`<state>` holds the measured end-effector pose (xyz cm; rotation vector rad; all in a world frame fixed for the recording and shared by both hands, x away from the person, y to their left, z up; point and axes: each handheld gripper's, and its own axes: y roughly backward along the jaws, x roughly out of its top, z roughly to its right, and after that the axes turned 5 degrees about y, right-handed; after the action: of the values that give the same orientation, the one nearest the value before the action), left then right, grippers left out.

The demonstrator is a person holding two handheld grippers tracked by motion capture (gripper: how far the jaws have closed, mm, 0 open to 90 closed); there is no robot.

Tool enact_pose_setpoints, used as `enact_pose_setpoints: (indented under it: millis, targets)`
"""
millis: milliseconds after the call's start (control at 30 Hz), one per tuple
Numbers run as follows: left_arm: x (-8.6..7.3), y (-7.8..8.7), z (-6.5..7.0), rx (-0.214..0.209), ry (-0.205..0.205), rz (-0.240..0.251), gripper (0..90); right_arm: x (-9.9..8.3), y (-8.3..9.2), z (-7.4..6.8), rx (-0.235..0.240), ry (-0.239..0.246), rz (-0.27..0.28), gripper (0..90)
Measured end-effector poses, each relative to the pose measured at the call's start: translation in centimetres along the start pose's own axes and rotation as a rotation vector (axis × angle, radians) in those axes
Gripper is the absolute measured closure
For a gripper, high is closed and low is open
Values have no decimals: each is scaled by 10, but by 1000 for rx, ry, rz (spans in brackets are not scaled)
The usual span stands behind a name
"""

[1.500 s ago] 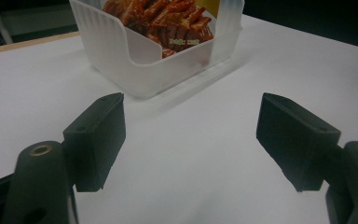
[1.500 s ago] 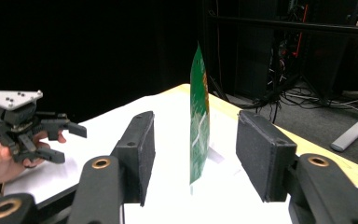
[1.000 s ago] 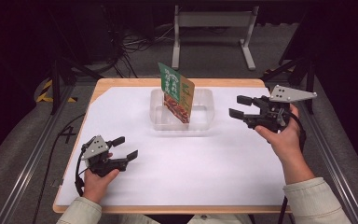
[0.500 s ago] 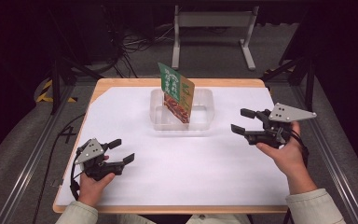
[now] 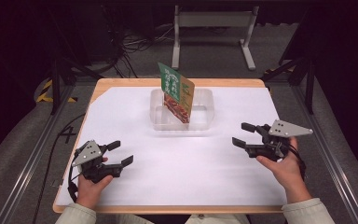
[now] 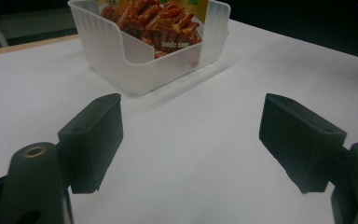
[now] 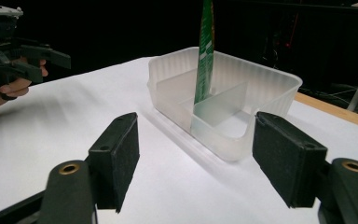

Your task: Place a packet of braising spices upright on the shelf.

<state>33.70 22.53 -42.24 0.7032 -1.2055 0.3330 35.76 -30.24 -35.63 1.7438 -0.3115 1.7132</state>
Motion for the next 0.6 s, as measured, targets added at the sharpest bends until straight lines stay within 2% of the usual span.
enact_pose_setpoints:
  millis: [267, 600]
  targets:
    - [0, 2, 0, -3, 4, 7, 223, -29, -7, -6, 7, -6, -10, 311]
    - [-1, 0, -2, -7, 5, 5, 216, -60, -17, -12, -12, -28, -32, 306]
